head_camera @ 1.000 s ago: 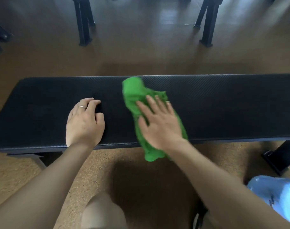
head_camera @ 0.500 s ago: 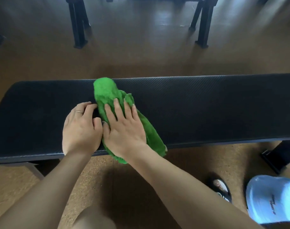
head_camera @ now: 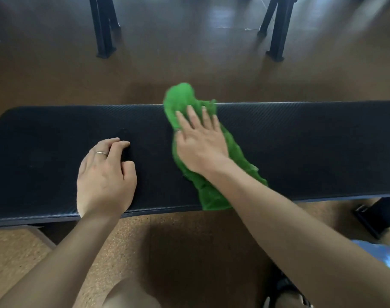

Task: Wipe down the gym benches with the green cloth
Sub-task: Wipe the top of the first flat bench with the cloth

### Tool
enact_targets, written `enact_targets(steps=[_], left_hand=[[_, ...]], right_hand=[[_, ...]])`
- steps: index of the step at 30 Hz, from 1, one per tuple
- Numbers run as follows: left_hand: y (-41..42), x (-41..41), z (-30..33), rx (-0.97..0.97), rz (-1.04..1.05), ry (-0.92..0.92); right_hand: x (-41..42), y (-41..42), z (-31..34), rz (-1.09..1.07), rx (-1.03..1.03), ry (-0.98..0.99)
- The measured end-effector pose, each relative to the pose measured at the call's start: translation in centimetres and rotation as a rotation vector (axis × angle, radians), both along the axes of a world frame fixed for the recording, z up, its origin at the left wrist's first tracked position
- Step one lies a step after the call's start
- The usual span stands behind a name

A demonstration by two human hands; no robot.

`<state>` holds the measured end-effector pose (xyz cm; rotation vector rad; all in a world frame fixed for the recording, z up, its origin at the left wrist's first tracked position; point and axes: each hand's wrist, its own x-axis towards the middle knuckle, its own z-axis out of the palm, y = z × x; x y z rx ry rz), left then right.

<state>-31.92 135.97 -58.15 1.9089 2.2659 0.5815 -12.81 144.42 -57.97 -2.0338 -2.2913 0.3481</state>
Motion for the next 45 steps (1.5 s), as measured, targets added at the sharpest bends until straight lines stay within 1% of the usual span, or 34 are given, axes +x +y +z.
enact_targets(steps=[2,4,6,7,8,11,13,14,16,18,22,24,26,28,30,32,33,35,37,41,43,45], left_hand=[[0.0,-0.1,-0.1,-0.007,-0.010,0.008],[0.1,-0.3,-0.1,-0.012,-0.009,0.018],[0.1,-0.3,0.1,-0.028,-0.004,0.012],[0.1,-0.3,0.2,-0.034,-0.001,-0.001],[0.1,-0.2,0.3,-0.037,0.006,-0.016],[-0.1,0.1,0.7,-0.033,0.026,-0.031],[-0.1,0.3,0.6,-0.016,0.032,-0.025],[0.0,0.3,0.6,-0.010,0.037,-0.025],[0.1,0.4,0.5,-0.006,0.043,-0.028],[0.1,0.5,0.4,-0.004,0.042,-0.015],[0.1,0.3,0.4,0.005,0.029,-0.017],[-0.1,0.2,0.4,0.004,0.016,-0.010],[-0.2,0.2,0.5,-0.001,0.013,-0.014],[-0.3,0.3,0.7,-0.008,0.012,-0.024],[-0.4,0.3,0.8,-0.006,0.012,-0.033],[-0.4,0.4,0.8,0.007,0.011,-0.031],[-0.3,0.4,0.7,0.012,0.009,-0.026],[-0.1,0.4,0.6,0.018,0.010,-0.020],[-0.1,0.3,0.4,0.020,0.011,-0.021],[0.0,0.1,0.4,0.034,-0.008,-0.026],[0.1,-0.1,0.5,0.026,-0.031,-0.028],[0.0,-0.6,0.9,0.021,-0.081,-0.048]], right_hand=[[-5.2,0.5,0.2,0.165,0.004,0.044],[-8.0,0.6,0.3,0.249,-0.017,0.075],[-7.9,0.8,0.3,0.302,-0.019,0.094],[-6.6,1.4,0.3,0.302,-0.013,0.095],[-4.4,2.4,0.2,0.260,-0.002,0.081],[6.2,6.5,0.1,-0.066,0.008,-0.009],[11.7,7.2,0.2,-0.219,-0.026,-0.052],[12.5,6.9,0.2,-0.271,-0.040,-0.053],[10.3,6.1,-0.1,-0.317,-0.036,-0.052],[5.5,4.8,-0.1,-0.254,-0.027,-0.039],[-3.1,0.1,0.3,0.064,0.005,0.035],[-3.8,-1.9,0.3,0.181,0.000,0.071],[-1.6,-2.5,0.5,0.220,0.005,0.078],[2.5,-2.2,0.5,0.143,0.018,0.050],[7.5,-1.6,0.5,-0.012,0.003,0.013],[10.9,-1.5,0.7,-0.164,-0.042,-0.002],[11.2,-1.6,0.6,-0.215,-0.049,-0.008],[8.9,-2.1,0.3,-0.246,-0.030,-0.020],[4.5,-3.5,0.1,-0.174,0.000,-0.015],[-3.8,-7.9,0.2,0.081,0.019,0.041],[-4.8,-9.1,0.2,0.186,0.012,0.053],[-2.9,-9.0,0.4,0.199,0.010,0.059]])
